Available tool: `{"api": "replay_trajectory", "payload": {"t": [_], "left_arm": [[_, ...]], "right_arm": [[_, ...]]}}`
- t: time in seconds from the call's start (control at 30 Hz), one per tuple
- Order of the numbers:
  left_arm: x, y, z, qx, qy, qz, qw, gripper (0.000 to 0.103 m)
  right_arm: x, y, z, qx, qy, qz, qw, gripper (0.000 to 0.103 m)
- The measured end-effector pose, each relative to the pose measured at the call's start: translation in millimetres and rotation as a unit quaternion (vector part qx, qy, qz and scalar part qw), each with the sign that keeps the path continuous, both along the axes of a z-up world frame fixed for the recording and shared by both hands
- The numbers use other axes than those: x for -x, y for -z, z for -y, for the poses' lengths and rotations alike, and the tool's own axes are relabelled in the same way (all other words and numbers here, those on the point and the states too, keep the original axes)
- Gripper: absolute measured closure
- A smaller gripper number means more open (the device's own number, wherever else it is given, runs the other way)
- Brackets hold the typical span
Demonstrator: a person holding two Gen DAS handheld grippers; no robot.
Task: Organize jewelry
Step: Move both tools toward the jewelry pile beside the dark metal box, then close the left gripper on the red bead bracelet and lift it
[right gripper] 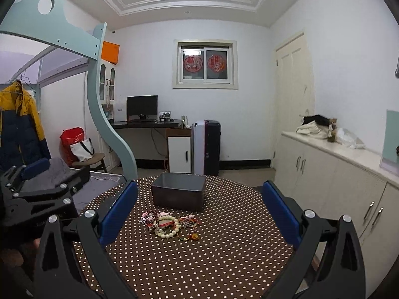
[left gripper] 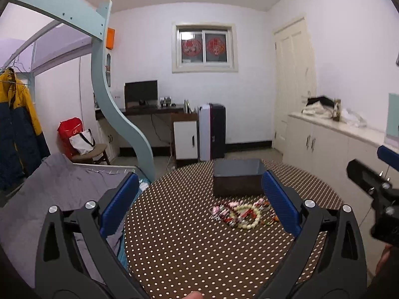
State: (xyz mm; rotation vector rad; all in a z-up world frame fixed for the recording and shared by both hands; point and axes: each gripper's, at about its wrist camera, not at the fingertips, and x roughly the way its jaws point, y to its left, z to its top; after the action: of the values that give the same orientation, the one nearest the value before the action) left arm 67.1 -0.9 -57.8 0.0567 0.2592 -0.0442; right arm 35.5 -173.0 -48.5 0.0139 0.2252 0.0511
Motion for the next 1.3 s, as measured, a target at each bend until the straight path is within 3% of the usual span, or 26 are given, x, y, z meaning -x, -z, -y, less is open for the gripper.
{"api": "replay_trajectory", "payload": {"t": [0.4, 0.7, 0.8, 0.9, 1.07, 1.2, 1.3], "left_arm": [[-65, 48, -8, 0.004, 0.017, -0.125, 0.9921, 0.006], [-117, 99, -10, 0.035, 0.077, -0.233, 0.9688, 0.008], [-125, 104, -5, 0.046, 0.090, -0.246, 0.9641, 0.022], [-136, 104, 7, 0.051, 0.114, -0.257, 0.9584, 0.026], [-149, 107, 35, 0.029, 0.140, -0.266, 0.9532, 0.037], [-162, 119, 49, 0.009, 0.149, -0.292, 0.9448, 0.064], [-168, 124, 52, 0.013, 0.151, -0.298, 0.9426, 0.072]], "right_arm": [[-49, 41, 16, -0.026, -0.016, -0.097, 0.995, 0.007], [-81, 81, 24, -0.014, -0.021, -0.165, 0.986, 0.007], [-90, 86, 28, -0.018, -0.021, -0.178, 0.984, 0.007], [-100, 89, 28, -0.020, -0.020, -0.185, 0.982, 0.007], [-109, 92, 31, -0.021, -0.027, -0.194, 0.980, 0.007], [-117, 96, 33, -0.034, -0.043, -0.213, 0.975, 0.007], [-120, 98, 35, -0.040, -0.052, -0.222, 0.973, 0.007]]}}
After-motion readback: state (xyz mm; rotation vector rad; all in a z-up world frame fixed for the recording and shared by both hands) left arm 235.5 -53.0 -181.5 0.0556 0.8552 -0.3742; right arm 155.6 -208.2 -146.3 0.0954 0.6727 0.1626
